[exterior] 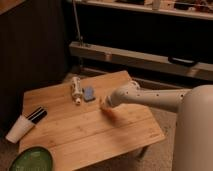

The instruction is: Drag the pepper across the table

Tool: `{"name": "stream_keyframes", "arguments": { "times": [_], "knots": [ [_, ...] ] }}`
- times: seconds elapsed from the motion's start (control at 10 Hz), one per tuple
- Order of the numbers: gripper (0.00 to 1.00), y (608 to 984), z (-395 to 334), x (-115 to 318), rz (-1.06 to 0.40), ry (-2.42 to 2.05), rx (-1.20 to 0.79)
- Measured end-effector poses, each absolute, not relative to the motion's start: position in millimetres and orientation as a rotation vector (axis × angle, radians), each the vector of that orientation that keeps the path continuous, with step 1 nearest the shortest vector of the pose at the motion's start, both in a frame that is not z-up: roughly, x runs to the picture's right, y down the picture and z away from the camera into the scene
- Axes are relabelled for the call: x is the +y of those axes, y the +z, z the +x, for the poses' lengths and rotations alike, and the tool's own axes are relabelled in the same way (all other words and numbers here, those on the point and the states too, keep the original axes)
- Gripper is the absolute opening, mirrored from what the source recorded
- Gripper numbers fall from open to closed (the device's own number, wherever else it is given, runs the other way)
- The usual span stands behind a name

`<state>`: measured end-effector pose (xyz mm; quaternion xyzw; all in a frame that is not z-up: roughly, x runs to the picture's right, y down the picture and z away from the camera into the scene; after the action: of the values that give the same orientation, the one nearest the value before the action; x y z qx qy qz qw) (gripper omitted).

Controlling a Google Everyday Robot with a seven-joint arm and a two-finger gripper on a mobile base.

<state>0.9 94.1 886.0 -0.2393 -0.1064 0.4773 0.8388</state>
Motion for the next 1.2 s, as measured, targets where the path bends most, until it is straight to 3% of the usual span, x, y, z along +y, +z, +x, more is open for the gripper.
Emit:
{"name": "stream_keyframes", "arguments": {
  "times": [1.2],
  "knots": [
    [0.22,856,10,133,-0.542,1.040,-0.241]
  ]
}}
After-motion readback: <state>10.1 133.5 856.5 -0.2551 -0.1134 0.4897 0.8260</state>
